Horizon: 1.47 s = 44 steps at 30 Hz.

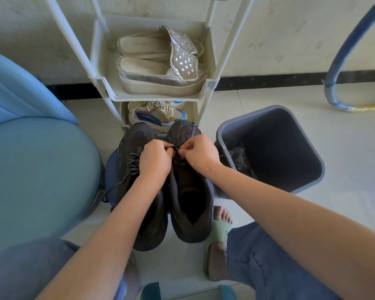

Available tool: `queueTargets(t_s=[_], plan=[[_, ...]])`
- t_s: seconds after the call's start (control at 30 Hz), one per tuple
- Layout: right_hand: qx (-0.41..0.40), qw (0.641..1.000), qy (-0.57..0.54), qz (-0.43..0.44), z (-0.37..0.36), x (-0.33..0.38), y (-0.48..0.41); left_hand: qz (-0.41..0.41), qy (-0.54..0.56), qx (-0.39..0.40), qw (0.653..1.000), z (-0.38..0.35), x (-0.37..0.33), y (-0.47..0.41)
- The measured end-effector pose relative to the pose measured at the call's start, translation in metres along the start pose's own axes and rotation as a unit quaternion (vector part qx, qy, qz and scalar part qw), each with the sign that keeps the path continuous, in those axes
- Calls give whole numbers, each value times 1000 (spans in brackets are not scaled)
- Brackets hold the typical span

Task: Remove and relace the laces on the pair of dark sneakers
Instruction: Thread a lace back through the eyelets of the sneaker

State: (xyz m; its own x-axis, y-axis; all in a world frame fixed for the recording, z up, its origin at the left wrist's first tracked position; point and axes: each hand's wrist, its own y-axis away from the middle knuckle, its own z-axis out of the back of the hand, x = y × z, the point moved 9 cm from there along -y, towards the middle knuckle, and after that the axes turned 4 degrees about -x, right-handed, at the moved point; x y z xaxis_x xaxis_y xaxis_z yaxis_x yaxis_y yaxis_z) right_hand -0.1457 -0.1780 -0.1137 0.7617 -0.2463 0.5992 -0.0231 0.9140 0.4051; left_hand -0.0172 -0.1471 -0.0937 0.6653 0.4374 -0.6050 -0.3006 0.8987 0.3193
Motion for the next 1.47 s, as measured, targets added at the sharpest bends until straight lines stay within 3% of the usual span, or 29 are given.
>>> queueTargets(t_s=[0.27, 0.9, 1.23, 1.47], plan=[[15, 995, 96, 25, -4, 10, -6, 3, 1, -3, 1000, 2, 0, 2], [-49, 996, -45, -63, 1, -8, 5, -5, 15, -16, 1000, 2, -2, 3], [-54, 997, 40, -48, -2, 2, 11, -8, 10, -21, 1000, 1, -2, 4], [-57, 993, -44, -90, -7, -7, 10, -26, -4, -12, 1000, 2, -6, 5]])
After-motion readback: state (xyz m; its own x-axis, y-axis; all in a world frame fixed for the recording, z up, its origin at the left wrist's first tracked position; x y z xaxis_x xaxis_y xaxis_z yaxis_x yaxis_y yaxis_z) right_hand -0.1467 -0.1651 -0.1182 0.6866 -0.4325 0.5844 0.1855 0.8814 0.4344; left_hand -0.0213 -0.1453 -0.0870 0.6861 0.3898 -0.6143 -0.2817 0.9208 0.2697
